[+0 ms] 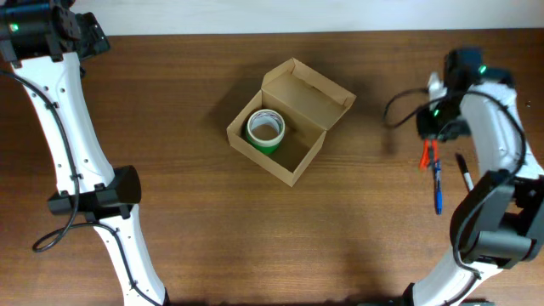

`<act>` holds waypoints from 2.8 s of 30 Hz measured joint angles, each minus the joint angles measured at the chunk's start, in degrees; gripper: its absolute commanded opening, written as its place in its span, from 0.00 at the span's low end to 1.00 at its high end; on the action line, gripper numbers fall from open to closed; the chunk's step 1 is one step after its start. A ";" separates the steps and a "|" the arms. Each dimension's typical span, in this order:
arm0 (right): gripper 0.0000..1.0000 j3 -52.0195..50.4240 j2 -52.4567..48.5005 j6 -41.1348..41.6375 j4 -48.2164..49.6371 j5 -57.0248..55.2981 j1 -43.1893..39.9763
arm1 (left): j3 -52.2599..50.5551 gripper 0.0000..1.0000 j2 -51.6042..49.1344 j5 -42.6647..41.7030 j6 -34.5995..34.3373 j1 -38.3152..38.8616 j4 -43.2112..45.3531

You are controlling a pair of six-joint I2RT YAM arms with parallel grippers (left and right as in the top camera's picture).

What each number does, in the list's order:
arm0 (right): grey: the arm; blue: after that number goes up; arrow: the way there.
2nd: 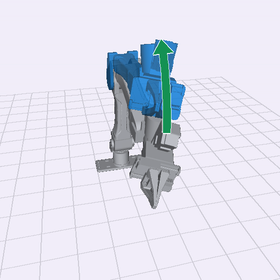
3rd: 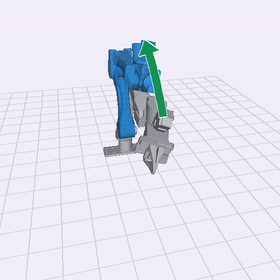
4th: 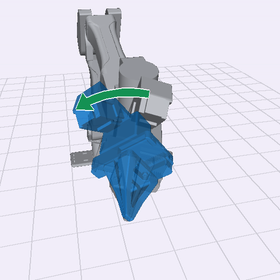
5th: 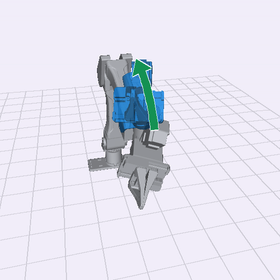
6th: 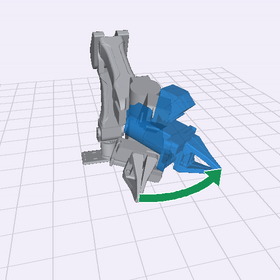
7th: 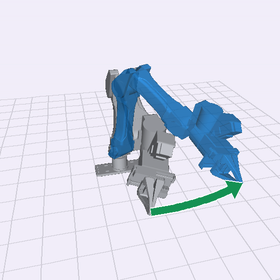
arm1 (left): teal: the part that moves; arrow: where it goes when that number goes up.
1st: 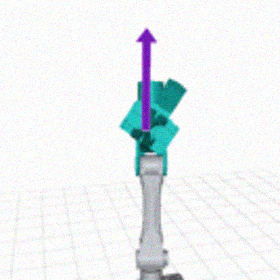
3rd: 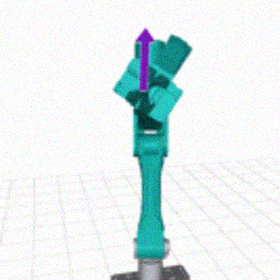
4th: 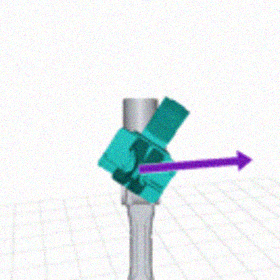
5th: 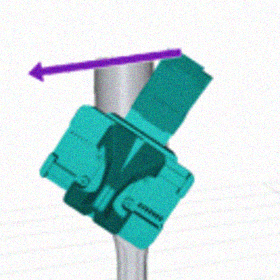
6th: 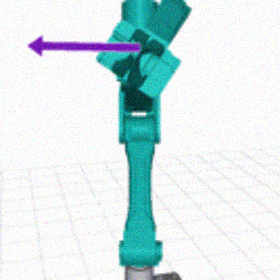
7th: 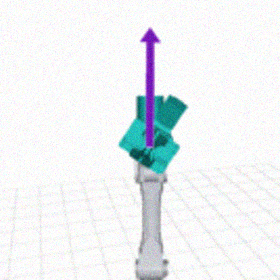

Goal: Pack container
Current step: 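Grasp the orange box cutter with the right gripper, then carry the orange cutter into the box beside the tapes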

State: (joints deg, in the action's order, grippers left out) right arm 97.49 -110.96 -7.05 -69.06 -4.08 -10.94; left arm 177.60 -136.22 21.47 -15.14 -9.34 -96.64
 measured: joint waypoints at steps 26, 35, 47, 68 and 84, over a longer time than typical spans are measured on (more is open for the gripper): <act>0.04 37.86 -6.95 -6.91 -13.16 2.10 40.28 | 0.00 1.00 0.00 0.00 0.00 0.00 0.00; 0.04 37.83 -20.76 -12.72 -12.79 3.06 45.07 | 0.00 1.00 0.00 0.00 0.00 0.00 0.00; 0.04 37.83 -24.94 -13.14 -11.72 7.50 45.00 | 0.00 1.00 0.00 0.00 0.00 0.00 0.00; 0.04 31.52 -25.83 -13.09 -12.09 11.08 45.00 | 0.00 1.00 0.00 0.00 0.00 0.00 0.00; 0.29 30.47 -25.94 -13.11 -11.45 11.30 45.00 | 0.00 1.00 0.00 0.00 0.02 0.00 0.00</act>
State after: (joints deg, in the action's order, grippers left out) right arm 127.96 -136.90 -20.16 -80.51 7.22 34.06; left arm 177.60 -136.22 21.47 -15.11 -9.34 -96.64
